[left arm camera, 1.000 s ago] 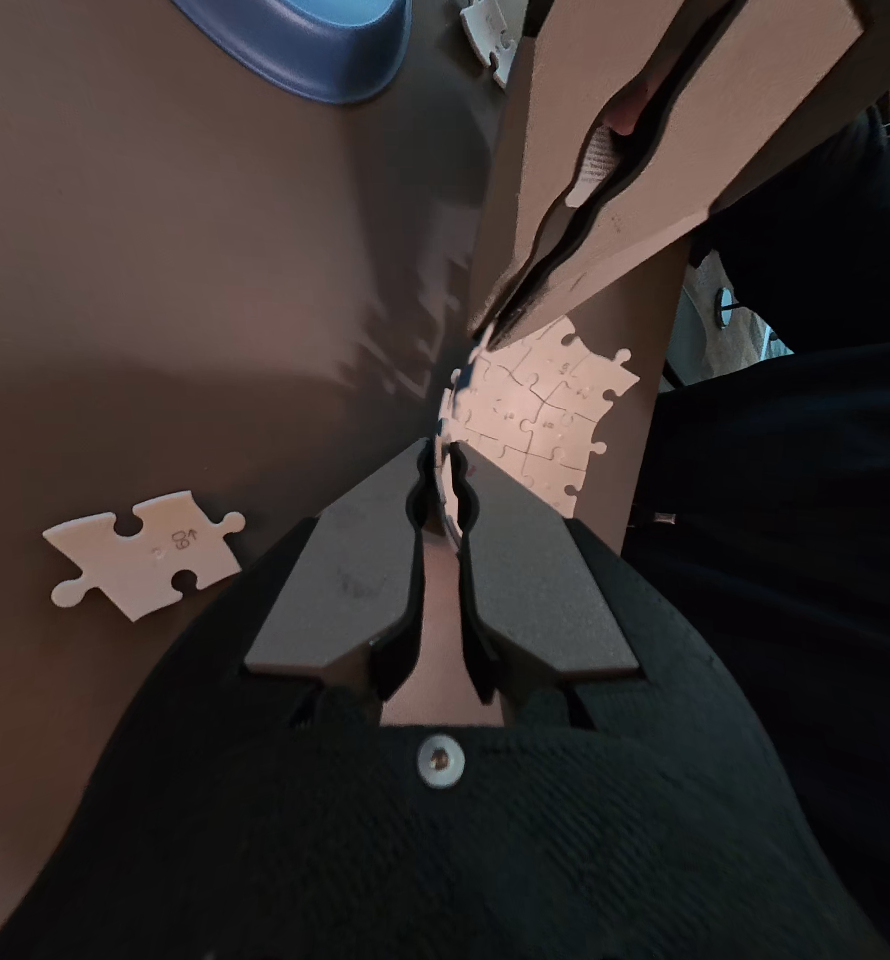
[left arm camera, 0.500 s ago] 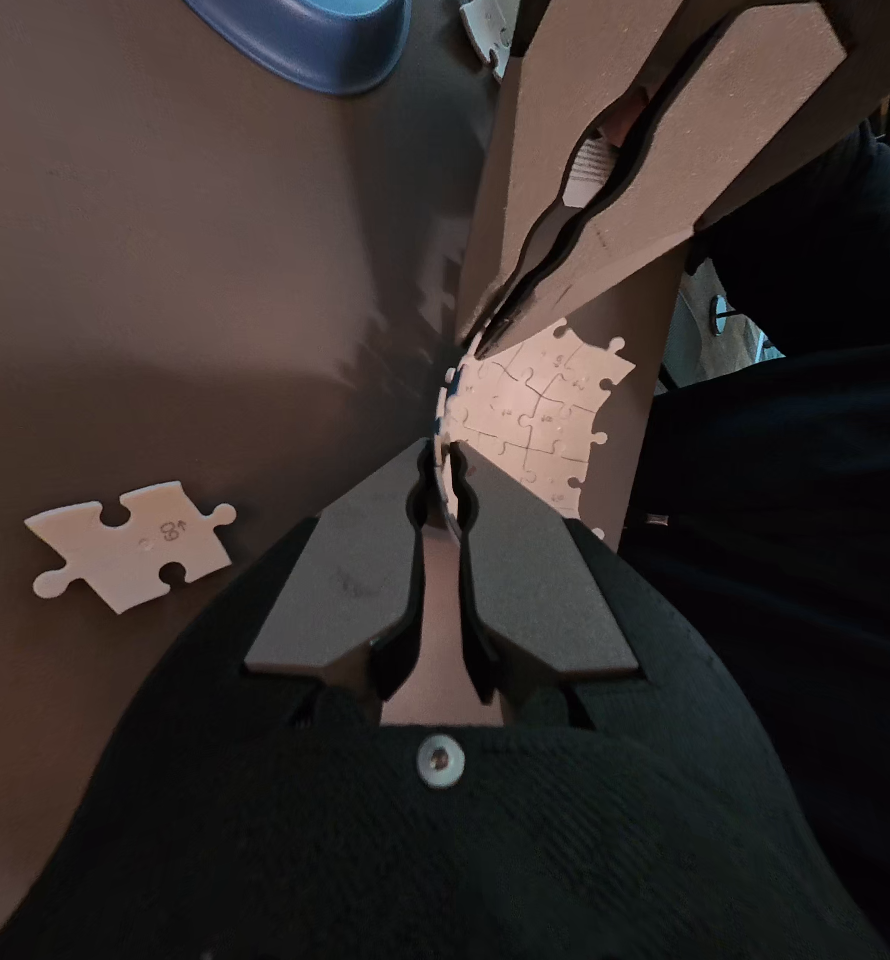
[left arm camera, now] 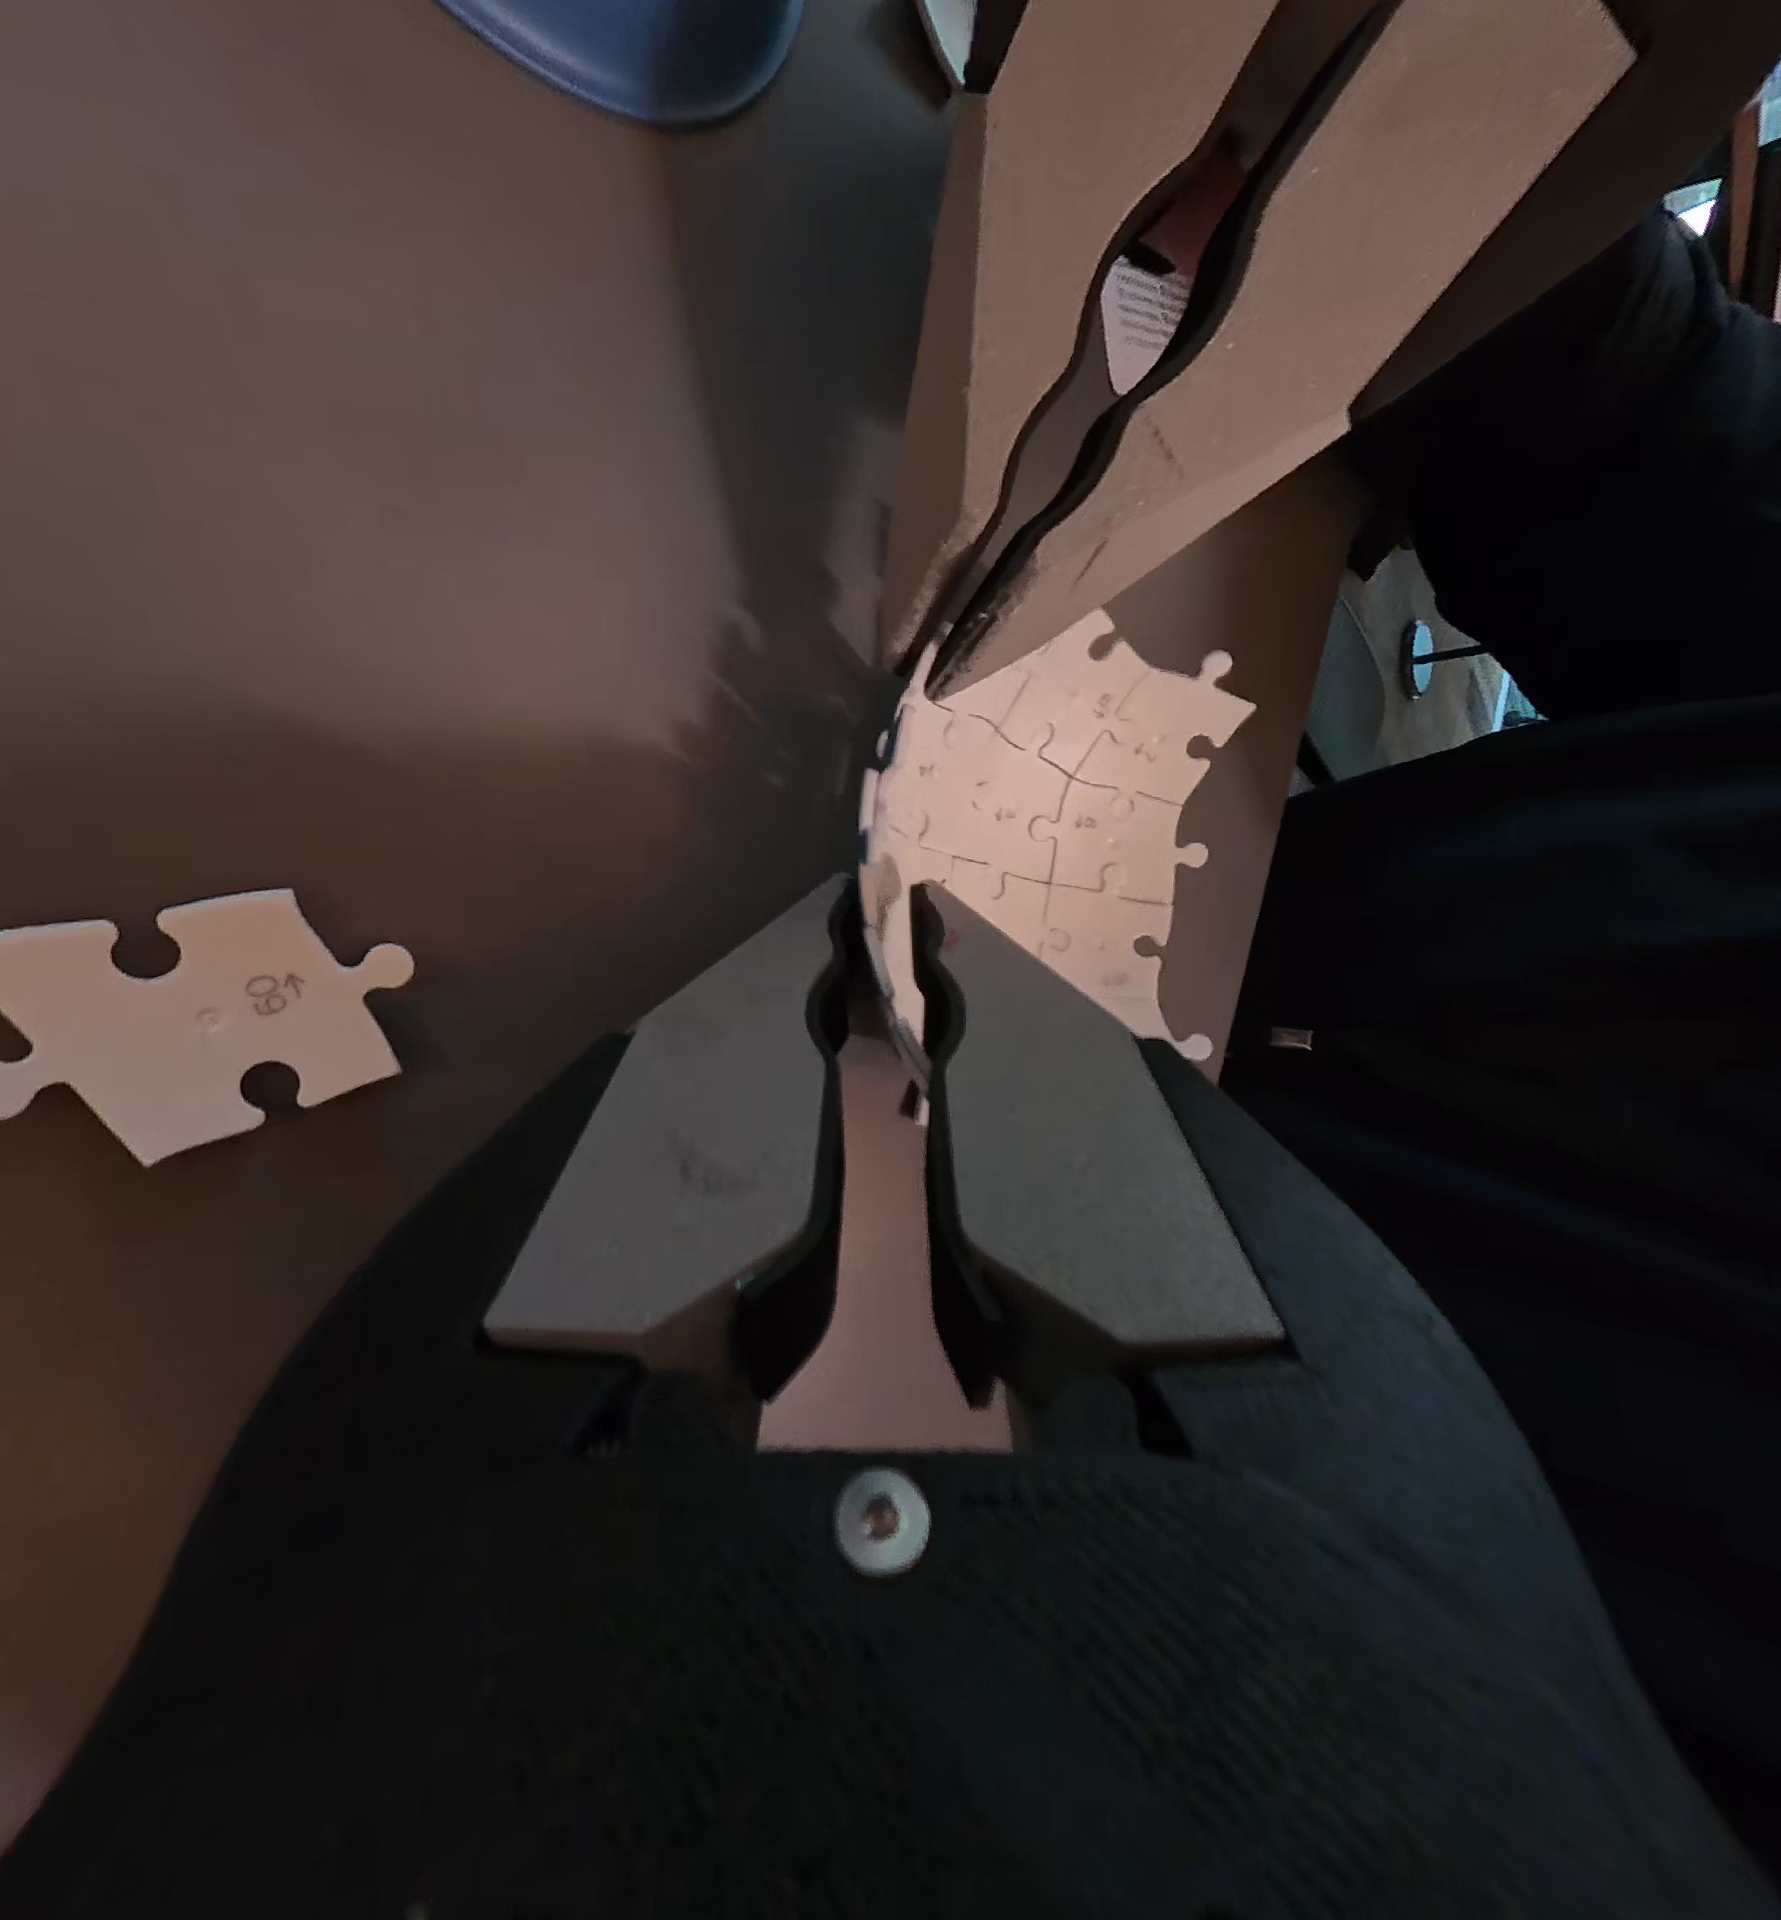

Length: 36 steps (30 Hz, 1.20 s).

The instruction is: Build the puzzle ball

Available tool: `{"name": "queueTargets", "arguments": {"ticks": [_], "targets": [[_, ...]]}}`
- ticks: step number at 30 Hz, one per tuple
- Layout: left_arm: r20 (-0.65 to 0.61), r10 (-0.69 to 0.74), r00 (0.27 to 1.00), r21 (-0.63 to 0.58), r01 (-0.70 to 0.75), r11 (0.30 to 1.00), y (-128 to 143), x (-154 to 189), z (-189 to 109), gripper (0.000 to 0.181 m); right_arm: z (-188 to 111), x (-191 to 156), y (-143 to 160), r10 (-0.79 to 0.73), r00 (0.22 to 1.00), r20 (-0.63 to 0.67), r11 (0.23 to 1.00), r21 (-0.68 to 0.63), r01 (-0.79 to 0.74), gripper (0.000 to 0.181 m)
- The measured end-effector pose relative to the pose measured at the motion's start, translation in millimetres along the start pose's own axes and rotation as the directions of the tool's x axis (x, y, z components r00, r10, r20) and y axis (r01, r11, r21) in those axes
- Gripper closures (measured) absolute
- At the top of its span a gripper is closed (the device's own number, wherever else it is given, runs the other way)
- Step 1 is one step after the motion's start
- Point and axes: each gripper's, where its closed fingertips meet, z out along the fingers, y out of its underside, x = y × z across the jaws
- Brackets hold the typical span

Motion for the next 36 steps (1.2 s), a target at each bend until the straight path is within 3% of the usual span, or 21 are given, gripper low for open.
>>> {"name": "queueTargets", "arguments": {"ticks": [20,36], "targets": [[0.001,0.031,1.000,-0.130,-0.031,0.991,-9.4,0.9,-4.4,0.157,0.4,-1.4,2.6,-0.034,0.999,-0.019,0.999,-0.028,0.033,0.181],[-0.073,0.025,0.997,-0.145,-0.036,0.989,-14.4,4.4,1.3,0.173,-4.6,-1.5,6.0,0.003,1.000,0.000,1.000,-0.018,-0.003,0.181]]}}
